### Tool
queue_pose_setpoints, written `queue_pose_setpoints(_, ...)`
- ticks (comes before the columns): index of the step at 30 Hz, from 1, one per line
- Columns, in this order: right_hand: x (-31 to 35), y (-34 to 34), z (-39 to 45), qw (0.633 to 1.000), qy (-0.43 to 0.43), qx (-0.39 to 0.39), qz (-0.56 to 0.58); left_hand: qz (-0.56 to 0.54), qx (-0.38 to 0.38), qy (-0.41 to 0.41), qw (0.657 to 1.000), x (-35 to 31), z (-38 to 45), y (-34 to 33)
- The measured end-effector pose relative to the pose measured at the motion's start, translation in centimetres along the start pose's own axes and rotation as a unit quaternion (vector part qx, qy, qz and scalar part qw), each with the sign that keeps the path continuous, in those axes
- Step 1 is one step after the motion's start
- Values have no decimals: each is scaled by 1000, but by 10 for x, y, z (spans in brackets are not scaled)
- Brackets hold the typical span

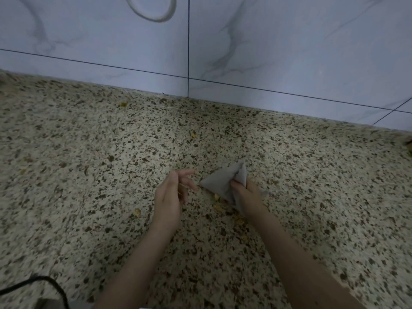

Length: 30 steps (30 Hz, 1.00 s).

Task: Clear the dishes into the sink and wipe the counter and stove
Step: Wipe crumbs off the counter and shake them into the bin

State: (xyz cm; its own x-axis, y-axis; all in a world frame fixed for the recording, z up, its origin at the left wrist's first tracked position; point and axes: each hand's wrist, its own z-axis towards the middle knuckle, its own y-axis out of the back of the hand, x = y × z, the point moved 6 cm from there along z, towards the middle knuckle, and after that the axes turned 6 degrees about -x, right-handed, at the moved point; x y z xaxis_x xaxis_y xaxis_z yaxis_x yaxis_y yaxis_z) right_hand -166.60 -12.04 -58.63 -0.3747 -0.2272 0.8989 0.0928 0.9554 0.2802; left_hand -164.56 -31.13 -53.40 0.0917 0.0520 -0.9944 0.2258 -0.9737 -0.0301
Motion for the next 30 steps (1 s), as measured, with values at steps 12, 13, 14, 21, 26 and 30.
queue_pose_setpoints(12, -2, 3, -28, 995, 40, 80, -39, 37, 26, -16, 999, -10, -23, 11)
queue_pose_setpoints(13, -4, 4, -29, 995, 41, 81, -40, 39, 28, -14, 999, -11, -24, 11)
queue_pose_setpoints(14, -7, 6, -31, 995, 44, 81, -44, 41, 29, -12, 999, -11, -27, 10)
queue_pose_setpoints(21, -22, 22, -44, 995, 41, 74, -43, 52, 37, -2, 998, -10, -37, 6)
queue_pose_setpoints(26, -25, 28, -53, 997, 15, 68, -33, 57, 43, -14, 997, -14, -43, 4)
queue_pose_setpoints(30, -24, 29, -54, 999, -7, 47, 20, 50, 44, -20, 998, -19, -45, 5)
